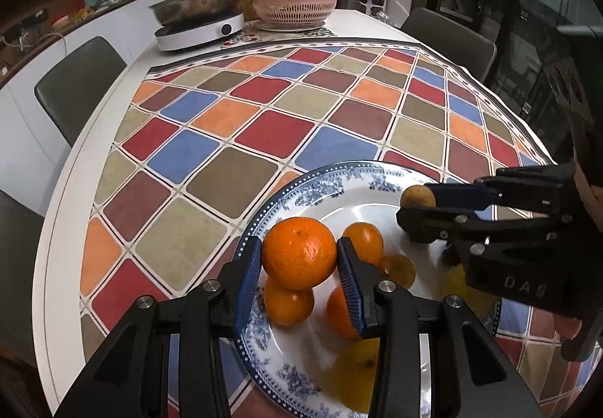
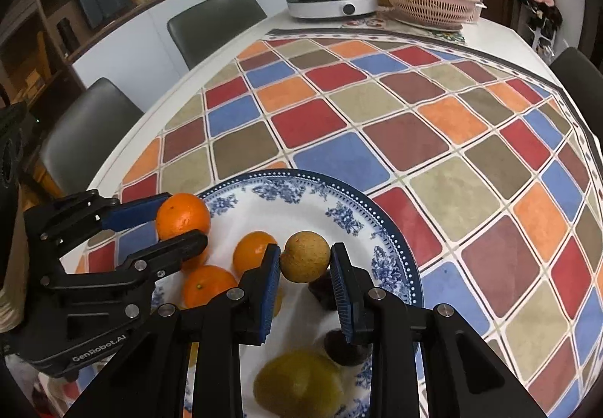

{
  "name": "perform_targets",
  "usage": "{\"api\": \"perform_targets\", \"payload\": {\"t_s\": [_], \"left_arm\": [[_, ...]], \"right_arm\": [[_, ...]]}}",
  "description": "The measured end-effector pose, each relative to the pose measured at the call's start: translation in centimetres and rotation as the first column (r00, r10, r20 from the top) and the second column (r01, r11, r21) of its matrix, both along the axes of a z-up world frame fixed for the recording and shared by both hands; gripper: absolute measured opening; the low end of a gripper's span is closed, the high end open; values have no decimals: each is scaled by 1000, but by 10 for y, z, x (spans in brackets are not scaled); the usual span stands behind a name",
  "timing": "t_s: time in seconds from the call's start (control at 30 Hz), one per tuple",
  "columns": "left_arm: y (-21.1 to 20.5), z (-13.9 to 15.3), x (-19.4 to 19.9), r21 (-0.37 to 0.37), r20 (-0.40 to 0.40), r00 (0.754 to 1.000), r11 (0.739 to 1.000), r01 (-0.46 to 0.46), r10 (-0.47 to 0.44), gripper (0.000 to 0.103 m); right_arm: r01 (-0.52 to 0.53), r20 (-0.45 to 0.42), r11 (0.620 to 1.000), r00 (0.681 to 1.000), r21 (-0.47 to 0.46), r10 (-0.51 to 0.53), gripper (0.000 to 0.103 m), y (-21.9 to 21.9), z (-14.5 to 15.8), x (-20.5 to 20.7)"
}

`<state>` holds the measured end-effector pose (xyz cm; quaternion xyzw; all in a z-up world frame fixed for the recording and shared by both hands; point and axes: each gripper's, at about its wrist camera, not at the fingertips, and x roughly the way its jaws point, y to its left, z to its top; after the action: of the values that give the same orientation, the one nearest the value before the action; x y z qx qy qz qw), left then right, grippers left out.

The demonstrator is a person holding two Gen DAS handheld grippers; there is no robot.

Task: Organize fruits

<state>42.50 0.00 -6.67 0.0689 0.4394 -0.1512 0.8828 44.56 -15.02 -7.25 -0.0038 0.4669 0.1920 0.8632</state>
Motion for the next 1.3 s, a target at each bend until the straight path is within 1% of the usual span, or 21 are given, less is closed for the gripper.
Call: {"api": "perform_targets", "payload": {"t_s": [0.43,0.47,0.53,0.57,0.6,0.67,0.73,0.8,0.93,0.97,1.0,1.03,1.1,1.23,1.3], "left_arm": [[-7,-16,15,-7,-65,998,1000,26,-27,40],[-6,-16,15,-10,-61,998,1000,22,-23,40],[-5,-15,14,-16,-55,998,1000,15,-16,42],[-4,-14,13,-22,-53,998,1000,12,-13,45],[-3,-12,12,-25,-49,999,1000,7,-8,46],[-2,-8,8,-22,-35,999,1000,2,-3,46],[-2,-3,3,-17,-16,1000,1000,-3,3,47],[-1,2,-2,-7,0,1000,1000,-18,18,51],[1,16,-21,-10,40,998,999,-38,38,53],[1,21,-27,-10,55,997,999,-45,45,54],[1,25,-33,-14,67,996,999,-49,50,57],[2,30,-39,-17,83,995,998,-58,59,59],[2,39,-51,-23,115,991,997,-71,73,64],[0,57,-80,-19,180,979,995,-93,95,69],[0,65,-93,-19,206,972,994,-108,110,75]], "right_arm": [[-4,-21,1000,1000,-9,4,29,5,-15,9],[-2,-18,1000,1000,-11,2,29,5,-15,9],[-2,-21,1000,1000,-10,2,29,4,-15,10],[0,-22,1000,1000,-7,0,30,4,-15,10],[1,-22,1000,1000,-9,-1,33,3,-15,10],[11,-14,1000,1000,-7,-11,39,2,-13,7],[14,-7,1000,1000,-7,-15,39,0,-11,4],[13,6,1000,1000,-9,-13,39,-1,-6,-1],[23,45,1000,999,-16,-22,39,-5,5,-19],[26,55,1000,998,-13,-25,42,-6,9,-26],[29,63,1000,998,-10,-28,45,-8,13,-30],[33,76,999,997,-8,-32,46,-9,17,-37],[39,100,999,994,-6,-39,46,-12,25,-49],[55,138,998,989,11,-56,46,-18,40,-76],[68,162,997,984,20,-71,46,-22,49,-91]]}}
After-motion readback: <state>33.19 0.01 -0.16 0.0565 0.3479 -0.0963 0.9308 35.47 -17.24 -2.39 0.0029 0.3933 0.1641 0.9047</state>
